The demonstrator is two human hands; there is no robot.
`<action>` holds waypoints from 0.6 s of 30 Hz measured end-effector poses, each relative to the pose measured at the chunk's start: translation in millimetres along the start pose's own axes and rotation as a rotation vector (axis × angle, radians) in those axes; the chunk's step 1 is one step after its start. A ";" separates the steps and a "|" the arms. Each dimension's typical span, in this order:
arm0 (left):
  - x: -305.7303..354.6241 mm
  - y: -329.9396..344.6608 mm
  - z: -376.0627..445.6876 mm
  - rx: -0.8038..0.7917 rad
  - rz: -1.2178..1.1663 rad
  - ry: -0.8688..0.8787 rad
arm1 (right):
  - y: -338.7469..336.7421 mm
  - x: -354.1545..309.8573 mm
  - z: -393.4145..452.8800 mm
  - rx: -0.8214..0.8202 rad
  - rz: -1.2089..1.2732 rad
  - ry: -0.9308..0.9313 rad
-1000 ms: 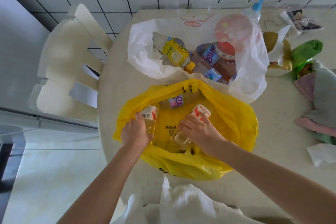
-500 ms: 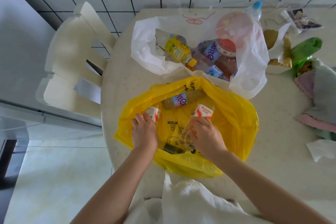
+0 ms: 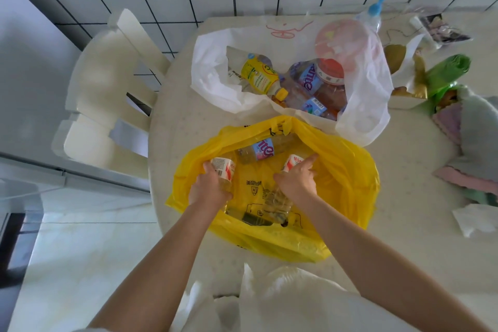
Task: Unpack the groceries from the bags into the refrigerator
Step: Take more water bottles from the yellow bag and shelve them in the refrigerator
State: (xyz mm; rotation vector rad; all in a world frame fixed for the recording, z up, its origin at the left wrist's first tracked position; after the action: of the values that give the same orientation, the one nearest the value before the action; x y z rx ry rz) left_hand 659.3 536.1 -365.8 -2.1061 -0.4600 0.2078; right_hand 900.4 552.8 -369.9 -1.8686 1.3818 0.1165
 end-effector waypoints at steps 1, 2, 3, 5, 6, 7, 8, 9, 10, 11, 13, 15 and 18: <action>0.3 -4.4 -0.6 0.002 -0.029 0.019 | -1.8 1.4 0.2 -0.004 0.023 0.004; -0.1 -8.8 -1.6 -0.004 -0.050 0.028 | -2.8 3.2 1.7 -0.012 0.051 0.016; -1.1 -12.6 -1.9 -0.007 -0.065 0.029 | -3.9 5.9 2.6 -0.021 0.079 0.027; -3.0 -20.7 -3.7 -0.019 -0.100 0.006 | -7.2 9.5 1.5 -0.041 0.133 0.049; -2.5 -24.8 -5.2 -0.027 -0.138 -0.002 | -9.5 10.3 -0.1 -0.049 0.168 0.055; -0.8 -28.8 -6.7 -0.031 -0.185 -0.004 | -11.9 10.9 -2.0 -0.055 0.200 0.058; -0.3 -32.1 -8.3 -0.039 -0.232 -0.013 | -15.3 10.8 -4.6 -0.058 0.226 0.057; 0.5 -34.5 -9.4 -0.046 -0.272 -0.016 | -19.1 10.5 -7.5 -0.061 0.241 0.052; 0.1 -34.6 -10.7 -0.071 -0.309 -0.026 | -23.1 9.4 -10.9 -0.064 0.249 0.039; -1.1 -35.5 -12.6 -0.095 -0.352 -0.032 | -27.1 8.1 -14.2 -0.068 0.254 0.018; -5.4 -36.9 -20.1 -0.161 -0.467 -0.050 | -33.9 4.5 -21.5 -0.073 0.272 -0.039; -10.5 -35.7 -27.3 -0.215 -0.618 -0.063 | -39.6 1.7 -31.5 -0.069 0.298 -0.083; -6.6 -35.4 -47.1 -0.275 -0.827 -0.016 | -43.4 2.7 -49.7 -0.093 0.356 -0.089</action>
State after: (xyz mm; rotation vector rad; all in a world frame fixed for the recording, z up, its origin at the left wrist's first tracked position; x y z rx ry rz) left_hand 659.8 514.4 -310.7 -1.9888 -1.3748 -0.3358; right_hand 919.9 523.2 -314.1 -1.6515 1.6567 0.4438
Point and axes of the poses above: each hand's wrist, its own z-axis towards the middle knuckle, its own y-axis out of the palm, x = y × z, the point moved 9 cm from there along z, towards the middle knuckle, and after that the axes turned 14 degrees about z, right-handed, at the moved point
